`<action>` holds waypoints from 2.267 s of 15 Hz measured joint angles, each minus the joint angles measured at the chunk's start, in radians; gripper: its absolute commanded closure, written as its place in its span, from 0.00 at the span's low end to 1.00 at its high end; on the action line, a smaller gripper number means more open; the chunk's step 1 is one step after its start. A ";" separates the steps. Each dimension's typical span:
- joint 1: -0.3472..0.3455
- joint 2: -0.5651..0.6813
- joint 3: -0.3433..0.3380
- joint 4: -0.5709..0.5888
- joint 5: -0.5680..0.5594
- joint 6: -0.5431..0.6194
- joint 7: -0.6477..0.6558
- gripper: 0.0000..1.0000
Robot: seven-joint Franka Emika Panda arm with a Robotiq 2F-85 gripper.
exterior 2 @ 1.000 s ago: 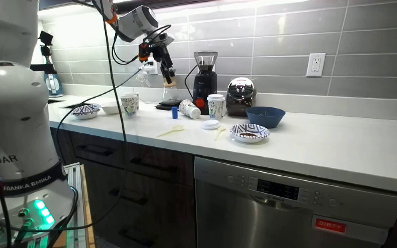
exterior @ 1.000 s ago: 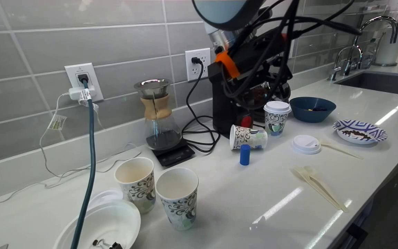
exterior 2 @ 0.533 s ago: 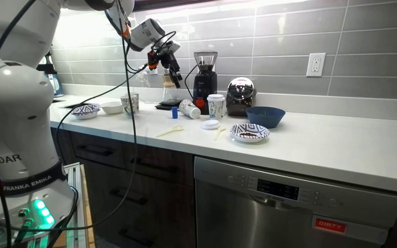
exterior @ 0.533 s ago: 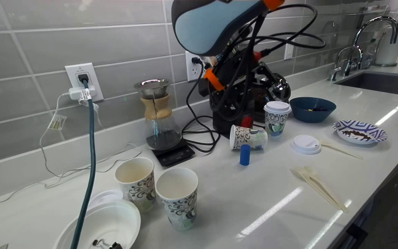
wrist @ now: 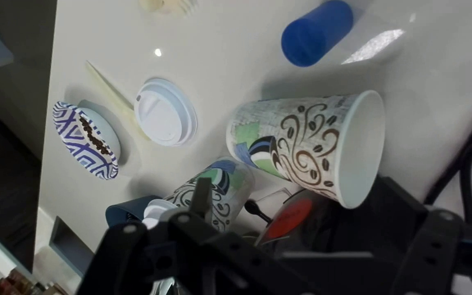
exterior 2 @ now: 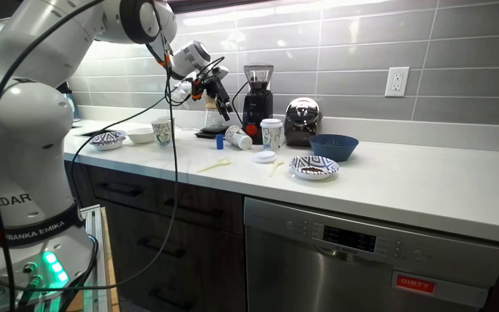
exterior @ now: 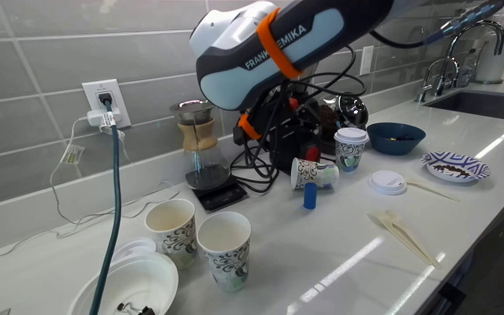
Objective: Put the cup upright
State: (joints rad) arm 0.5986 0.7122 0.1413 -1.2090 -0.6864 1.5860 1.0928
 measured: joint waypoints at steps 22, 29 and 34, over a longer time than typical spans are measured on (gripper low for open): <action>0.051 0.220 -0.102 0.315 0.008 -0.274 -0.289 0.62; 0.040 0.228 -0.101 0.331 0.009 -0.293 -0.320 1.00; 0.003 0.192 -0.087 0.313 0.040 -0.290 -0.321 0.99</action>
State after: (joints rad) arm 0.6011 0.9041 0.0547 -0.8957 -0.6462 1.2958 0.7715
